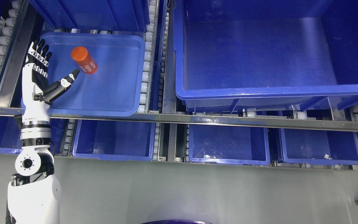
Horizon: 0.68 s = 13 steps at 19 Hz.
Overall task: Grab orange capacitor from left shelf to right desk
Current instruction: 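Reach the left hand toward the orange cylinder in the blue bin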
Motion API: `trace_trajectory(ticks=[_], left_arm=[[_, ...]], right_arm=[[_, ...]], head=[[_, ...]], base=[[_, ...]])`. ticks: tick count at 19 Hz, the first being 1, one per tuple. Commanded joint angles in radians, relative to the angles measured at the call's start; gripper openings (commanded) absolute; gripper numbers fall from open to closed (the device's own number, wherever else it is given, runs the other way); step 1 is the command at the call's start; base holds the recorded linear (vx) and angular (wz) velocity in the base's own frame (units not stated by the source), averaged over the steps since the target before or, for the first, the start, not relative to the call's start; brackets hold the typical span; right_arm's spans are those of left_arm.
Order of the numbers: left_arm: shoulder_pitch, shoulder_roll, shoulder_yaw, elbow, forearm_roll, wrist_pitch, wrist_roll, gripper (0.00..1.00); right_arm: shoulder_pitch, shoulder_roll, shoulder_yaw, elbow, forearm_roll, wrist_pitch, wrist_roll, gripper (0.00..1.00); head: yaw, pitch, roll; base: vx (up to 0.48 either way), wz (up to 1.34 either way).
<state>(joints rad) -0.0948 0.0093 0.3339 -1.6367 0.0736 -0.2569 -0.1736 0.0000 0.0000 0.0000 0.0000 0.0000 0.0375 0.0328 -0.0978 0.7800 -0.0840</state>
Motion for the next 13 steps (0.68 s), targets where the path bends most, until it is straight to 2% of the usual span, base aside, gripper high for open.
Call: trace_trajectory(ticks=[1,6,10,13], left_arm=[[0.043,0.008,0.033,-0.012,0.0,-0.005,0.003,1.0],[-0.003,0.008,0.011,0.021,-0.002,0.044,-0.006,1.0],[-0.095,0.034,-0.022,0.063,-0.003,0.163,-0.027,1.0],[-0.155,0.059,-0.055,0.104,-0.006,0.203,-0.027,1.0]], right_arm=[[0.014,-0.017,-0.011,-0.034,0.0,-0.001,-0.001,1.0],[0.014,-0.017,-0.011,-0.034,0.0,-0.001,-0.001,1.0],[0.014,-0.017,-0.011,-0.034,0.0,-0.001,-0.001,1.0],[0.014,-0.017,-0.011,-0.034,0.0,-0.001,-0.001,1.0]], head=[[0.0,0.0,0.0],[0.0,0.0,0.0],[0.0,0.0,0.0],[0.0,0.0,0.0]], base=[[0.0,0.0],[0.0,0.0],[0.0,0.0],[0.0,0.0]])
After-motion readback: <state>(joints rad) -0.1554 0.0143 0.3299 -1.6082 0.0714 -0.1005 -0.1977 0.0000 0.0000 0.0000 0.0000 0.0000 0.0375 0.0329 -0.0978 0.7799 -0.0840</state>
